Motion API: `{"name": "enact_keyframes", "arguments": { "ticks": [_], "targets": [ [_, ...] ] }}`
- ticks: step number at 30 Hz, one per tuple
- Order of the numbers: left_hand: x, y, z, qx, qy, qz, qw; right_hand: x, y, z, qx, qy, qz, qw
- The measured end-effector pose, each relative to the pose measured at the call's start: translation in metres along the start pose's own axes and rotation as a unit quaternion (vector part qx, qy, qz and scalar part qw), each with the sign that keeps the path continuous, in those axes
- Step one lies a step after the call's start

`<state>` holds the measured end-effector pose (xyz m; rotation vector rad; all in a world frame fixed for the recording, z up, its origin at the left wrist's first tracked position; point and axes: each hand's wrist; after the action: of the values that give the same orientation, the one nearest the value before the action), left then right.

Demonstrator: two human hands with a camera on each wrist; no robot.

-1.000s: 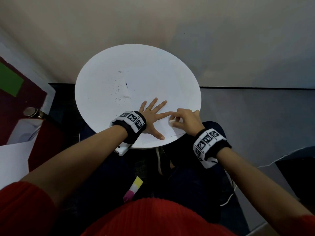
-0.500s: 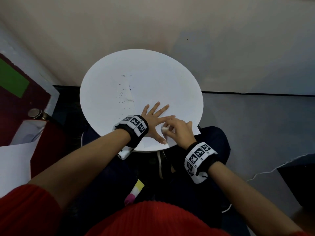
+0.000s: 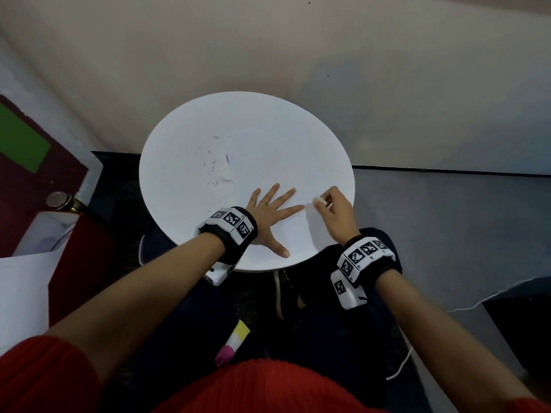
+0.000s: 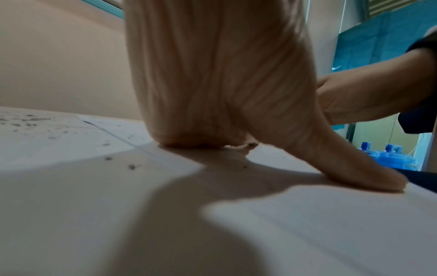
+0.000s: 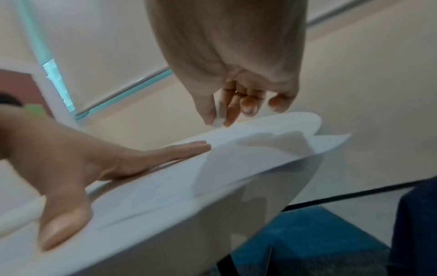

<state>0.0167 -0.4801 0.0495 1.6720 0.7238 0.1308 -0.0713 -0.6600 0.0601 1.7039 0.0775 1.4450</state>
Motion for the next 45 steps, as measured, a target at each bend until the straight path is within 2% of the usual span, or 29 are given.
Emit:
{"name": "enact_keyframes", "arguments": {
  "ticks": [3,6,8,10,11,12,14,15,16,17,18,20,21,22,24,27,29,30,31,33,35,36,37,38,39,41,42,43,45],
  "targets": [
    [-0.019,-0.004,-0.001,-0.017,0.032,0.001,0.999,-0.002,-0.009,0.0,0.031,-0.085,0.072,0.993],
    [-0.062,-0.019,-0.006,-0.065,0.06,-0.004,0.996,-0.009,-0.017,0.001,0.014,-0.121,0.112,0.986],
    [-0.085,-0.034,-0.012,-0.058,0.01,-0.026,0.998,-0.012,-0.018,0.002,0.002,-0.126,0.116,0.985],
    [-0.086,-0.043,-0.021,-0.062,-0.023,-0.005,0.998,-0.013,-0.018,0.002,-0.002,-0.119,0.12,0.986],
    [-0.078,-0.044,-0.026,-0.072,0.004,0.01,0.997,-0.013,-0.018,0.002,0.001,-0.115,0.125,0.985],
    [-0.07,-0.044,-0.031,-0.077,0.066,0.018,0.995,-0.013,-0.017,0.002,0.005,-0.113,0.132,0.985],
    [-0.058,-0.038,-0.043,-0.087,0.235,0.019,0.968,-0.013,-0.016,0.0,0.009,-0.109,0.146,0.983],
    [-0.058,-0.035,-0.045,-0.098,0.29,0.015,0.952,-0.012,-0.015,0.0,0.007,-0.106,0.147,0.983],
    [-0.062,-0.033,-0.044,-0.112,0.303,0.013,0.946,-0.011,-0.016,0.0,0.005,-0.103,0.145,0.984],
    [-0.069,-0.034,-0.041,-0.122,0.272,0.014,0.955,-0.011,-0.016,-0.001,0.003,-0.102,0.143,0.984],
    [-0.079,-0.035,-0.038,-0.123,0.206,0.009,0.971,-0.012,-0.017,0.0,0.0,-0.103,0.144,0.984],
    [-0.09,-0.04,-0.031,-0.076,0.055,-0.004,0.996,-0.015,-0.017,0.0,-0.003,-0.106,0.146,0.984],
    [-0.089,-0.042,-0.028,-0.062,0.02,0.004,0.998,-0.015,-0.016,0.0,-0.002,-0.106,0.148,0.983],
    [-0.083,-0.042,-0.026,-0.062,0.027,0.016,0.998,-0.016,-0.015,0.0,-0.001,-0.106,0.149,0.983],
    [-0.065,-0.035,-0.026,-0.076,0.127,0.002,0.989,-0.015,-0.013,-0.001,0.002,-0.104,0.153,0.983],
    [-0.04,-0.021,-0.032,-0.08,0.291,-0.035,0.953,-0.014,-0.013,-0.001,0.003,-0.1,0.155,0.983],
    [-0.032,-0.015,-0.035,-0.092,0.356,0.02,0.93,-0.014,-0.013,-0.001,0.004,-0.104,0.163,0.981],
    [-0.033,-0.013,-0.036,-0.112,0.358,0.052,0.926,-0.014,-0.013,-0.001,0.003,-0.107,0.167,0.98],
    [-0.038,-0.012,-0.035,-0.136,0.334,0.077,0.93,-0.014,-0.013,-0.001,0.002,-0.108,0.167,0.98],
    [-0.052,-0.016,-0.032,-0.158,0.208,0.081,0.962,-0.014,-0.013,-0.001,0.0,-0.106,0.164,0.981],
    [-0.061,-0.025,-0.029,-0.09,0.047,0.025,0.994,-0.016,-0.014,-0.001,-0.001,-0.104,0.162,0.981],
    [-0.06,-0.029,-0.029,-0.057,-0.004,0.007,0.998,-0.016,-0.014,-0.001,-0.002,-0.104,0.161,0.981],
    [-0.054,-0.031,-0.029,-0.04,-0.017,0.001,0.999,-0.017,-0.014,-0.001,-0.002,-0.105,0.161,0.981],
    [-0.044,-0.031,-0.029,-0.045,0.019,0.005,0.999,-0.016,-0.014,-0.001,-0.001,-0.106,0.162,0.981],
    [-0.034,-0.029,-0.029,-0.065,0.095,0.017,0.993,-0.016,-0.013,-0.001,0.0,-0.106,0.163,0.981],
    [-0.015,-0.018,-0.032,-0.094,0.284,0.049,0.953,-0.014,-0.013,-0.001,0.002,-0.106,0.165,0.981],
    [-0.008,-0.011,-0.033,-0.094,0.347,0.055,0.932,-0.014,-0.013,-0.002,0.002,-0.105,0.167,0.98],
    [-0.004,-0.006,-0.033,-0.097,0.37,0.055,0.922,-0.014,-0.013,-0.002,0.005,-0.103,0.17,0.98],
    [-0.003,0.001,-0.031,-0.131,0.323,0.071,0.935,-0.014,-0.013,-0.001,0.014,-0.098,0.167,0.981]
  ]
}}
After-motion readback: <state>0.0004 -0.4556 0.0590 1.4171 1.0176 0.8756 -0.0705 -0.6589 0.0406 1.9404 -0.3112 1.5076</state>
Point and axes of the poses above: each hand's wrist, its own z-axis towards the middle knuckle, its own y-axis out of the back of the hand, x = y × z, and after that the axes turned 12 degrees about -x, right-handed
